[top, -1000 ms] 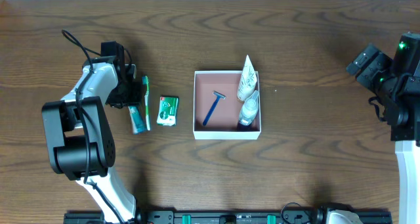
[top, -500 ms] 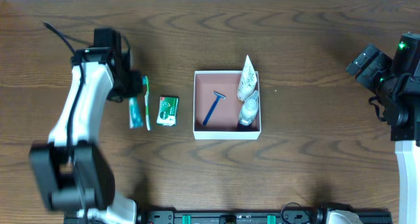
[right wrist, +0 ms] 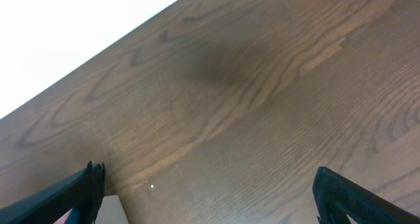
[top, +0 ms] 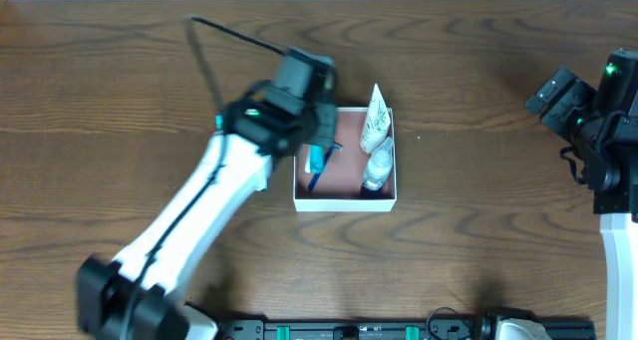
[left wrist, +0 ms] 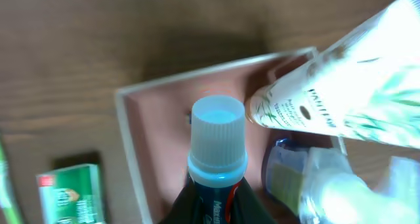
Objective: Pack container
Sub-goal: 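Place the toothpaste tube into the box and release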
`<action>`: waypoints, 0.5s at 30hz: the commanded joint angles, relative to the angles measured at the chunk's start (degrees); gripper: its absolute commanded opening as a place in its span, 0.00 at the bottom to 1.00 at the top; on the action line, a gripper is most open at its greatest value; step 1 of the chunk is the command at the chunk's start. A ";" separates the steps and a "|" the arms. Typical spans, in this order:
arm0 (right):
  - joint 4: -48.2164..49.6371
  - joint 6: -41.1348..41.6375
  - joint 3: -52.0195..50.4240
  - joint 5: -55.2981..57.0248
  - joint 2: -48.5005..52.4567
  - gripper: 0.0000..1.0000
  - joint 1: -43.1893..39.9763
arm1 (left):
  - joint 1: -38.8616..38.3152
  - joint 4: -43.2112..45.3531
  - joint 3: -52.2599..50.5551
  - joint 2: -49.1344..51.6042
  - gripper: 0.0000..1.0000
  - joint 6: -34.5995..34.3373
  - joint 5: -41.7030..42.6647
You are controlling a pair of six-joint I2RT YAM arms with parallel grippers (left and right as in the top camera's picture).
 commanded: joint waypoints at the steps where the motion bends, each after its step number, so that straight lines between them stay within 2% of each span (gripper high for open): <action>1: -0.07 0.81 0.35 0.39 0.07 0.99 -0.37 | -1.90 1.22 -1.01 5.97 0.11 -4.15 -3.72; 10: -0.04 0.81 0.35 0.39 0.07 0.99 -0.37 | -2.73 3.15 -1.01 15.78 0.12 -8.87 -3.65; 15: -0.04 0.81 0.35 0.39 0.07 0.99 -0.37 | -2.71 3.15 -0.85 15.89 0.36 -8.83 -3.65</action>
